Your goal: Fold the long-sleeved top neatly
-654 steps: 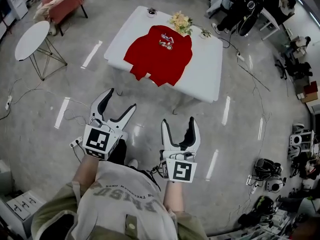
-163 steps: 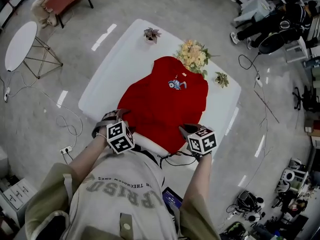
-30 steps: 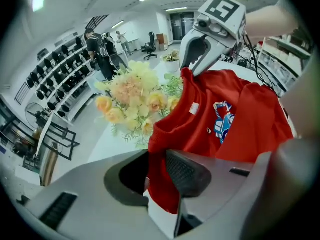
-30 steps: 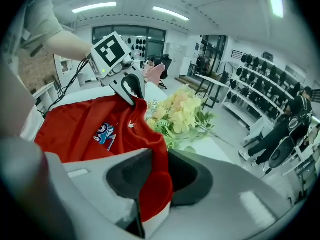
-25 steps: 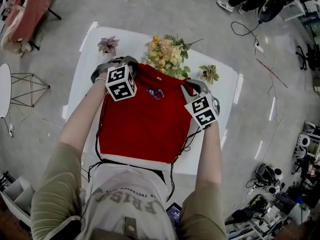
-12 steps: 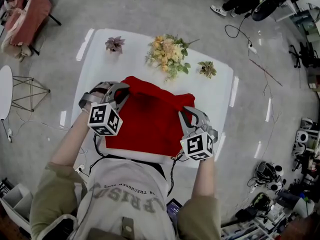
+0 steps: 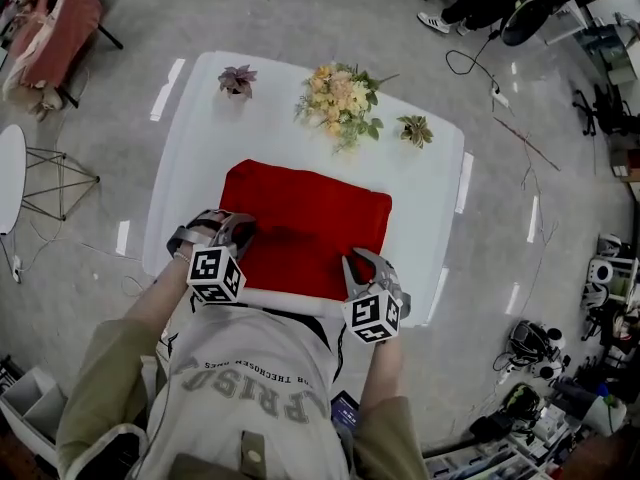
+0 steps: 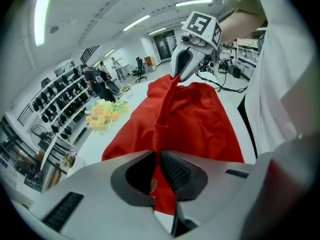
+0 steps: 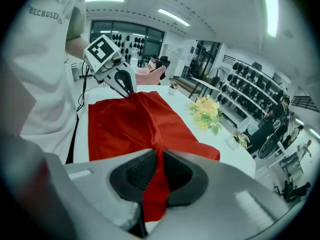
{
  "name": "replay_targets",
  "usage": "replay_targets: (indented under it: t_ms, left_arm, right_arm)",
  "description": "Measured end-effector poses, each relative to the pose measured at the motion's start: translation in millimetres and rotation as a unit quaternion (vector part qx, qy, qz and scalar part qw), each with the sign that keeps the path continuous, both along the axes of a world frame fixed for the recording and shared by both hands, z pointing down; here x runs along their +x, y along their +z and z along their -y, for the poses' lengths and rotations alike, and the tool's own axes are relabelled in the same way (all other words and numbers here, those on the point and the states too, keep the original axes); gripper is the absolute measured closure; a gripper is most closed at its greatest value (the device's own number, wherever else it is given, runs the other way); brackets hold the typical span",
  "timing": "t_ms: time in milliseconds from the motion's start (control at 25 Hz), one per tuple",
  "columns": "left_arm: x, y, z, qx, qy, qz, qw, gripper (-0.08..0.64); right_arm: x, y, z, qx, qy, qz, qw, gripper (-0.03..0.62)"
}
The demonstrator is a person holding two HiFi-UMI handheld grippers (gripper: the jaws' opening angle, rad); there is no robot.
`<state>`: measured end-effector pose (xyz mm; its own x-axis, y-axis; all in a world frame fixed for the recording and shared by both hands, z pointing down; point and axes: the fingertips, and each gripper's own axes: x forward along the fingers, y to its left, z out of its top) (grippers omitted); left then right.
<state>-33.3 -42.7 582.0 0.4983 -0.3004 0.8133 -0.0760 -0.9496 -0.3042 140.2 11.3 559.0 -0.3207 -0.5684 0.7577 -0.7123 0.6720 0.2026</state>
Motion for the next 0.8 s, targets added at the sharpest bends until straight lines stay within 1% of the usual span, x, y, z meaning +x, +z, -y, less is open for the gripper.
replay_targets:
  t_ms: [200, 320, 480, 600, 680, 800]
  left_arm:
    - [-3.6, -11.5, -42.0, -0.036, -0.004, -0.016, 0.9992, 0.518]
    - [-8.1, -5.8, -69.1, -0.075, -0.010, -0.016, 0.9970, 0.518]
    - [-14.4, 6.8, -96.3, -0.134, -0.023, -0.012, 0.9906, 0.520]
    - [-19.8, 7.8, -100.8, -0.155, -0.033, -0.015, 0.9872, 0.520]
    - [-23.8, 7.4, -104.3, -0.170, -0.031, -0.015, 0.9848, 0.522]
    - [-29.0, 12.0, -115.0, -0.208, -0.028, -0.012, 0.9777, 0.522]
  right_arm:
    - [-0.3, -11.1, -32.3, -0.013, 0.018, 0.023, 0.999, 0.549]
    - [-2.8, -5.8, -53.4, -0.031, 0.016, 0.027, 0.999, 0.549]
    - [-11.5, 5.2, -78.0, -0.060, -0.012, 0.000, 0.998, 0.550]
    - [-19.2, 2.2, -86.8, -0.074, -0.011, 0.023, 0.997, 0.550]
    - [-22.1, 1.3, -93.6, -0.089, -0.011, 0.040, 0.995, 0.551]
    - [-26.8, 9.9, -108.0, -0.120, -0.023, 0.048, 0.991, 0.551]
